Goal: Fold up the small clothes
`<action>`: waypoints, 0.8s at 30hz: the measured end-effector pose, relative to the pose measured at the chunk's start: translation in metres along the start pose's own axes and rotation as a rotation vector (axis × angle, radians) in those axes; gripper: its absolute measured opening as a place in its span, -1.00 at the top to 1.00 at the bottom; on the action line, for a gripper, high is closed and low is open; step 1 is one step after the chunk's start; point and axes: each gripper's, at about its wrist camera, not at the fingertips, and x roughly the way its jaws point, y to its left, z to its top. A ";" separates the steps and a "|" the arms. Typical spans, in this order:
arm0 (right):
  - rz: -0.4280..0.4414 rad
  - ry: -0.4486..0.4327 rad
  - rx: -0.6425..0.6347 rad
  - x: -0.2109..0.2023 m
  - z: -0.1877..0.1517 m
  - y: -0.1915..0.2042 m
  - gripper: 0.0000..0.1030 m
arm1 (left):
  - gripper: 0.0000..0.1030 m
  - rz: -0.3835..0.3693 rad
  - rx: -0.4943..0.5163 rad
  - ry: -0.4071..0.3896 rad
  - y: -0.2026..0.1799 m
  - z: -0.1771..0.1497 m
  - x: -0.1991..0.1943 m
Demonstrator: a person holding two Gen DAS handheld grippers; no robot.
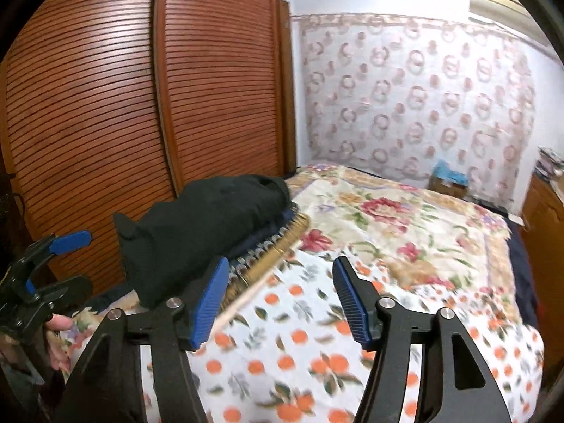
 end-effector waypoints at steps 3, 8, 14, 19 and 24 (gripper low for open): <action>-0.034 -0.013 0.022 -0.028 -0.013 0.002 -0.37 | -1.00 -0.018 0.016 0.004 -0.016 -0.002 -0.002; -0.106 -0.015 0.069 -0.068 -0.036 0.011 -0.41 | -1.00 -0.039 0.029 -0.017 -0.038 -0.008 -0.010; -0.180 -0.037 0.111 -0.114 -0.051 0.030 -0.41 | -1.00 -0.042 0.073 -0.009 -0.069 -0.011 -0.017; -0.230 -0.076 0.125 -0.150 -0.053 0.043 -0.44 | -1.00 -0.060 0.093 -0.033 -0.092 -0.001 -0.028; -0.274 -0.129 0.147 -0.188 -0.057 0.050 -0.64 | -1.00 -0.056 0.112 -0.065 -0.113 0.011 -0.041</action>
